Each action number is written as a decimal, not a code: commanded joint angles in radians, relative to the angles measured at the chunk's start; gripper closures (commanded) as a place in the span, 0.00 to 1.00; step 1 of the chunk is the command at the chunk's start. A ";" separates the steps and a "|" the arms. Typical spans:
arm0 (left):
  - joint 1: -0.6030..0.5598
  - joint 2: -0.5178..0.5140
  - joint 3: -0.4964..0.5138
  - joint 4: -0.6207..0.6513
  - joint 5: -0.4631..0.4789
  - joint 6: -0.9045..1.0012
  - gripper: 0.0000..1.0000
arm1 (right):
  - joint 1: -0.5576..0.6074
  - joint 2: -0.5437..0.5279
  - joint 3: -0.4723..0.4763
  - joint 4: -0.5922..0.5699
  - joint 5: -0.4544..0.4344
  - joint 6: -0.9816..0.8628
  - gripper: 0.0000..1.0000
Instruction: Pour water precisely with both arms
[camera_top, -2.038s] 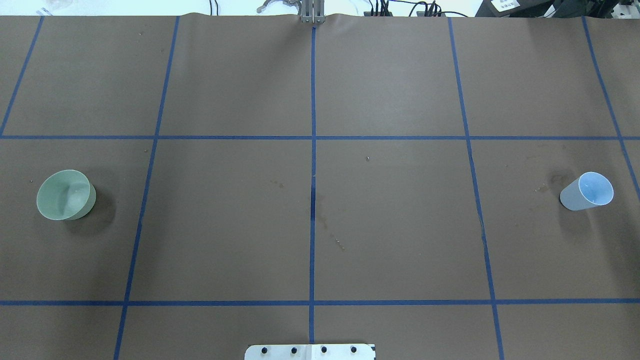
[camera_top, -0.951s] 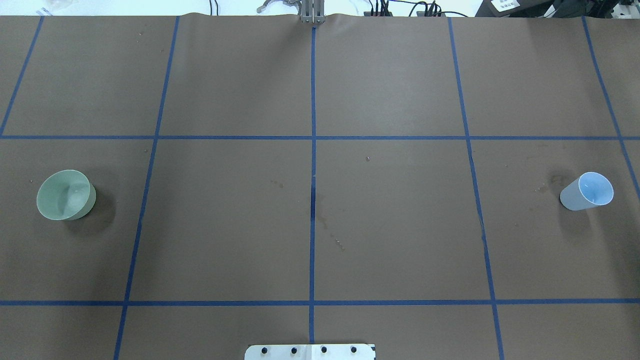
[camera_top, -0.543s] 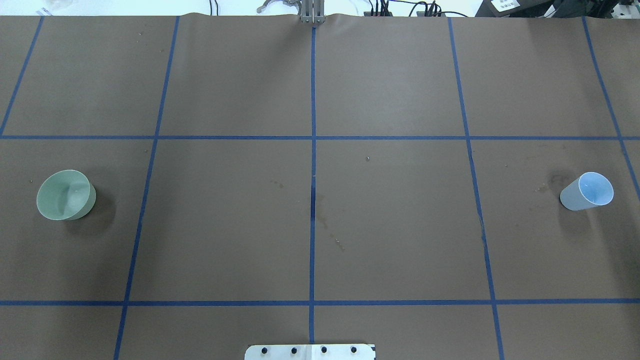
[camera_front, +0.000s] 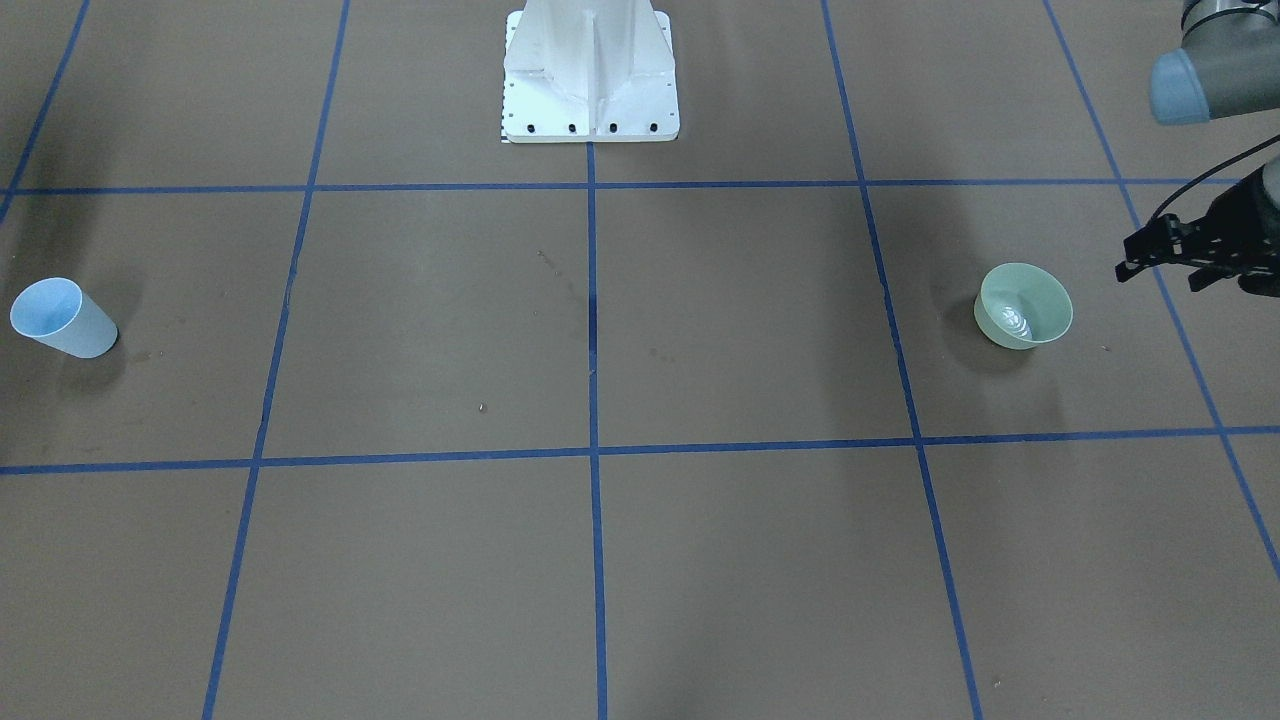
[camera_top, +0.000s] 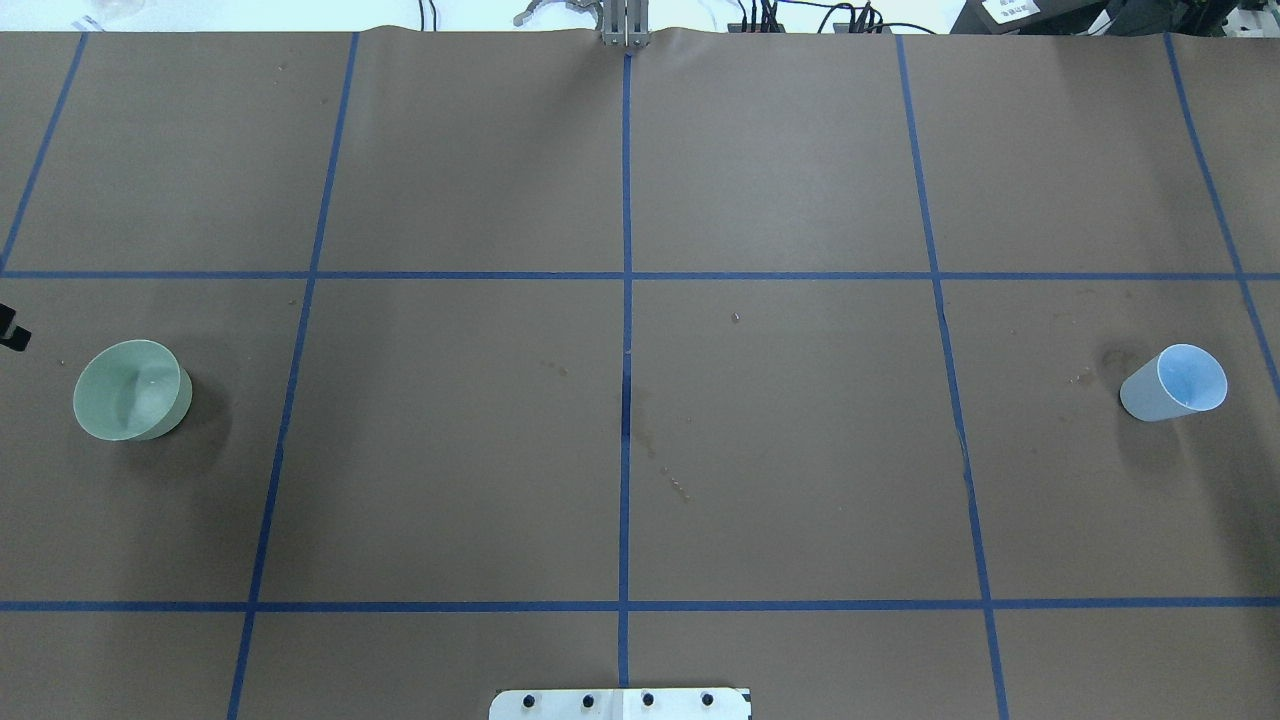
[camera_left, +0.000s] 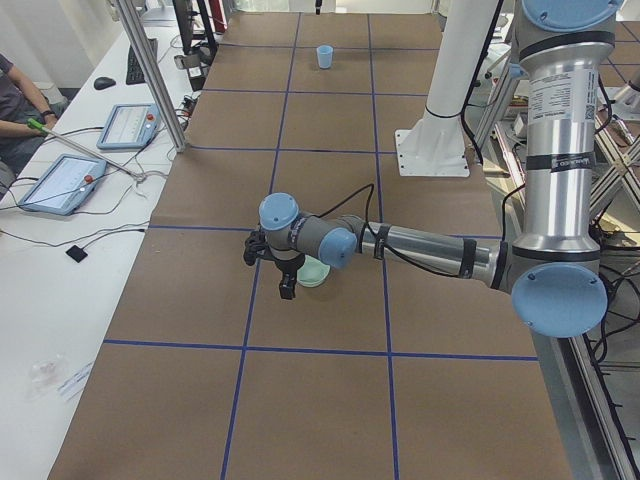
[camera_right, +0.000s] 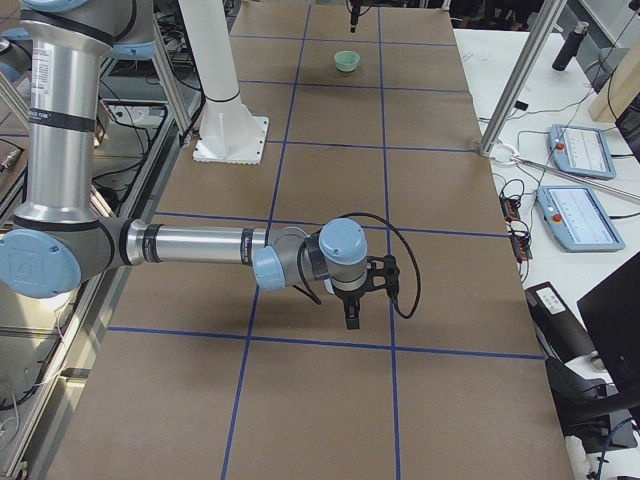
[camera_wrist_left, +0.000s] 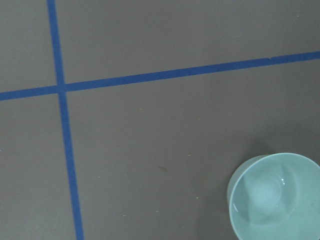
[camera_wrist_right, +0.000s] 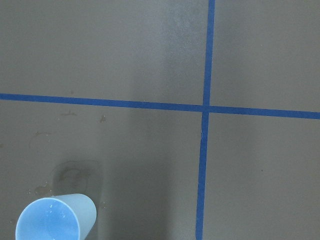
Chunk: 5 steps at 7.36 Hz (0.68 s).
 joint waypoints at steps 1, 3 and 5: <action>0.075 -0.054 0.080 -0.027 -0.001 -0.094 0.00 | -0.001 0.000 -0.004 0.001 0.036 0.002 0.00; 0.120 -0.074 0.140 -0.058 -0.001 -0.094 0.01 | -0.001 -0.001 -0.004 0.001 0.036 0.002 0.00; 0.143 -0.088 0.206 -0.078 -0.004 -0.088 0.11 | -0.001 -0.001 -0.007 0.001 0.038 0.004 0.00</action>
